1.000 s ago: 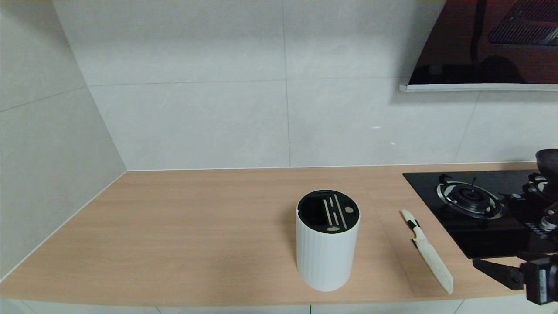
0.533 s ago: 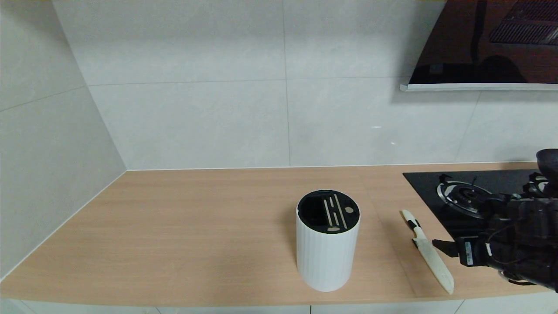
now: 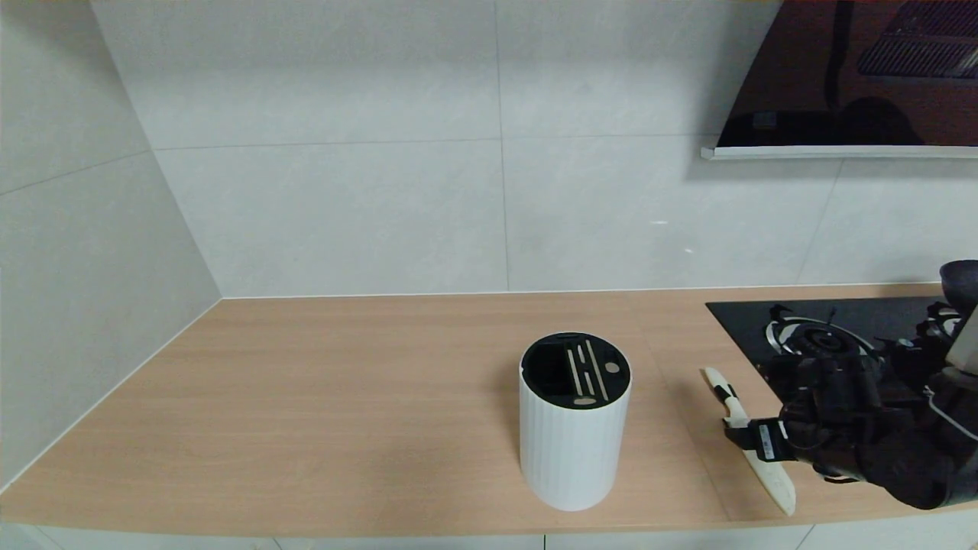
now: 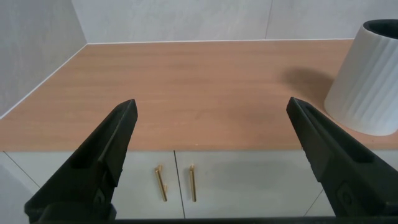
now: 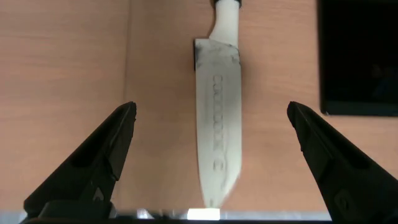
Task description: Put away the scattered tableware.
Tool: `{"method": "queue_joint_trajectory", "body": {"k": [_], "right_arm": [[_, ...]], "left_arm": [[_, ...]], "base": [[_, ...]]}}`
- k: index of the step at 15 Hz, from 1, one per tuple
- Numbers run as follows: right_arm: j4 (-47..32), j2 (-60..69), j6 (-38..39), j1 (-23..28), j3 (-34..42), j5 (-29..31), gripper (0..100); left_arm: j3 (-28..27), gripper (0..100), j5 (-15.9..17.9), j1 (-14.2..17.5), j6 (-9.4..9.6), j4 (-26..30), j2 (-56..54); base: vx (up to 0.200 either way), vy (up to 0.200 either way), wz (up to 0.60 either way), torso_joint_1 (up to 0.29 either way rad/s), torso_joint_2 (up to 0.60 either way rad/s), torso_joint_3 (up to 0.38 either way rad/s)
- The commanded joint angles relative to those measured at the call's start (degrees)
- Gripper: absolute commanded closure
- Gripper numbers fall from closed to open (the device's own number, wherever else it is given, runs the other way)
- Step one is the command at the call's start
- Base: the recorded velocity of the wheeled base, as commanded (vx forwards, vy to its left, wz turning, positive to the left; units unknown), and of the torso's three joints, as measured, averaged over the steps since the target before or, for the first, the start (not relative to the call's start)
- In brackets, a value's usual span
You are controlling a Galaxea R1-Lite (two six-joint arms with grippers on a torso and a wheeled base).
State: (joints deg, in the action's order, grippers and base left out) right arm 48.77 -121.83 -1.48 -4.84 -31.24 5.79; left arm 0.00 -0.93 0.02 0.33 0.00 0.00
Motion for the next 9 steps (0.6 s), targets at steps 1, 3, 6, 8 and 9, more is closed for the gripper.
{"method": "queue_joint_trajectory", "body": {"k": [1,3,6,8,9], "right_arm": [[0.3,-5.7,0.0,-0.2,-3.1,0.1,0],[4.1,-8.1,-0.1,-0.6,-3.6,0.2,0],[6.8,-11.3,-0.1,-0.6,-6.3,0.3,0],[6.9,-12.1,0.0,0.2,-7.6,0.2,0],[6.9,-12.6,0.0,0.8,-8.1,0.2,0]], "left_arm": [[0.0,0,0.0,0.1,-0.07,0.0,0.1],[0.0,0,0.0,0.1,-0.07,0.0,0.1],[0.0,0,0.0,0.1,0.02,0.0,0.1],[0.0,0,0.0,0.0,0.02,0.0,0.0],[0.0,0,0.0,0.1,0.02,0.0,0.1]], "base": [[0.000,0.000,0.00,0.000,0.00,0.000],[0.000,0.000,0.00,0.000,0.00,0.000],[0.000,0.000,0.00,0.000,0.00,0.000],[0.000,0.000,0.00,0.000,0.00,0.000],[0.000,0.000,0.00,0.000,0.00,0.000]]}}
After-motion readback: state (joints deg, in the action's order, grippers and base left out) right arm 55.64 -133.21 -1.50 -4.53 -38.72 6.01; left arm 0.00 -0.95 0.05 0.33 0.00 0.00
